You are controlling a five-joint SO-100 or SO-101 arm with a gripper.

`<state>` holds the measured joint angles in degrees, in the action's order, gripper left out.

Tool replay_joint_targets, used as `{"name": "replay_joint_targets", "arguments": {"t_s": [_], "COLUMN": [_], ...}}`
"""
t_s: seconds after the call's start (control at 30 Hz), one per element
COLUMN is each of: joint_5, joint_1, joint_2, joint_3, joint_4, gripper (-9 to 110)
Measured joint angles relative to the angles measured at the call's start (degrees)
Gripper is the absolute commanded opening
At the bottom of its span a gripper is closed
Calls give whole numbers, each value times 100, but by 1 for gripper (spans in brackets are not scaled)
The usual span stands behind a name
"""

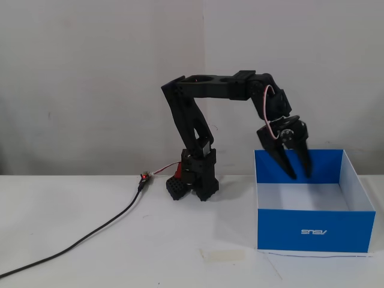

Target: Pick the gray block and keep it in the box.

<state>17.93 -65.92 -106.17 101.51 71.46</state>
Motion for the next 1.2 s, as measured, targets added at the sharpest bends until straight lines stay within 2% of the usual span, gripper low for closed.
{"name": "replay_joint_targets", "arguments": {"t_s": [0.17, 0.33, 0.5, 0.67, 0.93, 1.2], "joint_5": [-703, -1160, -1380, -1529, -1617, -1652], "joint_1": [1143, 2786, 4509, 5599, 6302, 6319], "joint_2": [-756, -1222, -1635, -2294, -4148, -6864], "joint_3": [571, 1002, 1758, 2900, 4983, 6662], "joint_4": [9, -35, -703, -1512, -2329, -1811], "gripper": [0, 0, 0, 0, 0, 0]}}
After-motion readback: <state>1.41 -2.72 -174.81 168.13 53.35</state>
